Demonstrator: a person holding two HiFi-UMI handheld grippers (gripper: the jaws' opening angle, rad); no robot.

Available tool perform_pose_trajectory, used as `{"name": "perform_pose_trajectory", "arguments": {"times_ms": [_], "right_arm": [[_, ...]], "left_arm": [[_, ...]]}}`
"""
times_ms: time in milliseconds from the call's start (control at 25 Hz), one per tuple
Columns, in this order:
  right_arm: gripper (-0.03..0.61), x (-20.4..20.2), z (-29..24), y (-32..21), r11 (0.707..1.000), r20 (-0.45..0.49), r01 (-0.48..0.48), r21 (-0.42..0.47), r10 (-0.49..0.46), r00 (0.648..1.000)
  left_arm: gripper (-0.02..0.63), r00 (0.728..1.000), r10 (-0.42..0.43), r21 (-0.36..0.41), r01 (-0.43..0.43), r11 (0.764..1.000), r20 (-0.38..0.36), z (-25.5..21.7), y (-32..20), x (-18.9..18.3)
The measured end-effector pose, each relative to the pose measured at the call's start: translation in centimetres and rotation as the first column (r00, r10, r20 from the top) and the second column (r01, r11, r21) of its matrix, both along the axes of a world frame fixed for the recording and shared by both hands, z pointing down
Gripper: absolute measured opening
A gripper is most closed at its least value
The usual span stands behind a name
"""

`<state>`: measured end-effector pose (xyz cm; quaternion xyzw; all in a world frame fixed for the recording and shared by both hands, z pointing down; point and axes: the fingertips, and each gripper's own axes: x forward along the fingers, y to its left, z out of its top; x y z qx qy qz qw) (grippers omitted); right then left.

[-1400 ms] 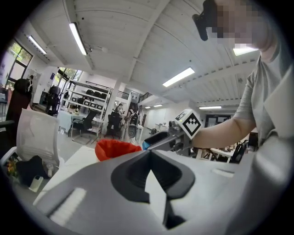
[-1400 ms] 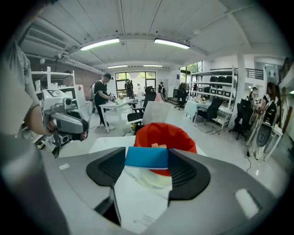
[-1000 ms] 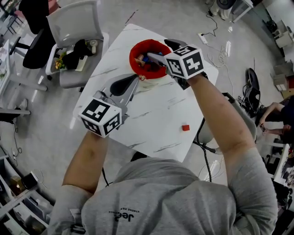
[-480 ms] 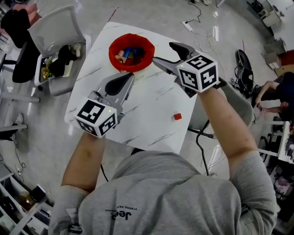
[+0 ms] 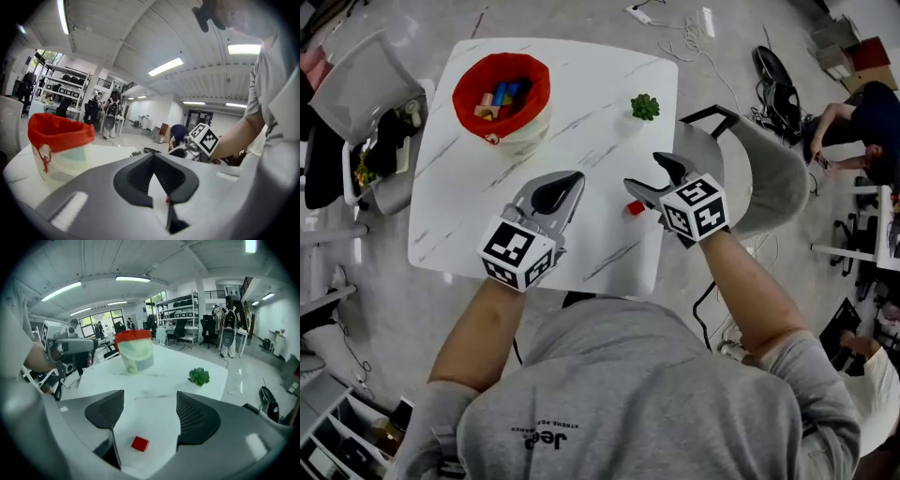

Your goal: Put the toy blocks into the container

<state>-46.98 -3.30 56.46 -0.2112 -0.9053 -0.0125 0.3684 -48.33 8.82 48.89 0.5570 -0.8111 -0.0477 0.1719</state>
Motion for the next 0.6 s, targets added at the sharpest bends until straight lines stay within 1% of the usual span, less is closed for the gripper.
{"name": "perform_pose_trajectory", "arguments": {"times_ms": [120,280,440,600], "right_arm": [[0.347,2.8,3.7,-0.6,1.0,-0.063,-0.013,0.017,0.014,0.998],[0.345,5.8,7.7,-0.3,0.999,-0.141,-0.024,0.029,0.028,0.99],[0.344,6.9,10.6,0.2,0.998,-0.199,-0.039,0.05,0.048,0.979],[0.332,7.4,12.6,0.3,0.995,-0.238,-0.044,0.085,0.063,0.969]], "left_arm": [[0.05,0.999,0.04,-0.038,-0.041,0.998,-0.015,2.6,-2.0,1.9],[0.05,0.997,0.069,-0.079,-0.072,0.994,-0.046,5.7,-3.9,4.4],[0.051,0.995,0.075,-0.121,-0.083,0.989,-0.069,8.2,-4.6,6.1],[0.051,0.992,0.089,-0.141,-0.1,0.985,-0.086,9.4,-4.8,7.0]]}}
